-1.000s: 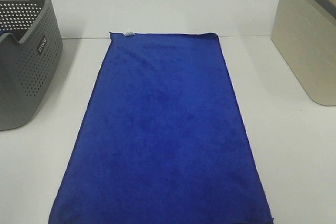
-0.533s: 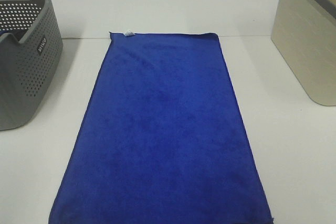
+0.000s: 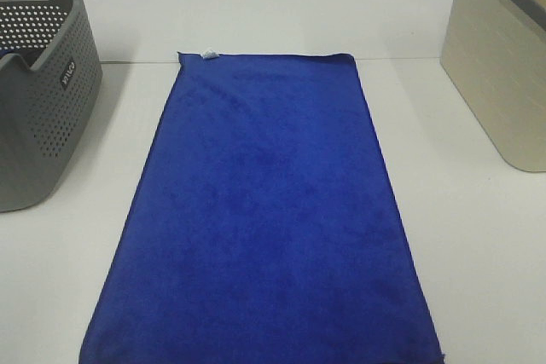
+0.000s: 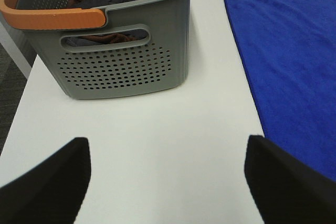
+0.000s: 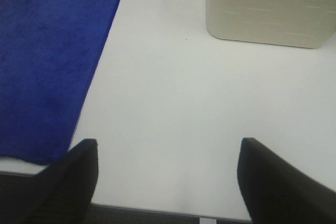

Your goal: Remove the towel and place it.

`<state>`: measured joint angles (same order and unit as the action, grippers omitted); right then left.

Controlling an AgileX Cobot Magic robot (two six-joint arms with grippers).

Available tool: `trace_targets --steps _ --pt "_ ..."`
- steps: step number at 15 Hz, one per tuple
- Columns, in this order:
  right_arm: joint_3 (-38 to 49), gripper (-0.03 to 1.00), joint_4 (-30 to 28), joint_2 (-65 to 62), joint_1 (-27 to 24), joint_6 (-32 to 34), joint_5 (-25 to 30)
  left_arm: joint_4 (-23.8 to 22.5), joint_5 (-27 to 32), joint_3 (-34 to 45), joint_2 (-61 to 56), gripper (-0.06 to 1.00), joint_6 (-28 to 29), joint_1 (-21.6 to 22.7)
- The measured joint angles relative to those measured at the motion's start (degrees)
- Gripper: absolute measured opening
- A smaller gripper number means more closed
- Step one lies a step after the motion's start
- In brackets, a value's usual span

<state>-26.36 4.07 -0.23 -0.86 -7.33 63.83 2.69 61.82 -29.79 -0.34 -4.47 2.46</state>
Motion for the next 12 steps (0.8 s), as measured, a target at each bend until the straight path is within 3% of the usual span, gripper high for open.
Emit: trace_targets --steps 12 --pt "0.0 0.73 1.3 0.0 0.0 0.0 -0.1 0.0 0.0 0.0 0.0 0.76 0.0 0.0"
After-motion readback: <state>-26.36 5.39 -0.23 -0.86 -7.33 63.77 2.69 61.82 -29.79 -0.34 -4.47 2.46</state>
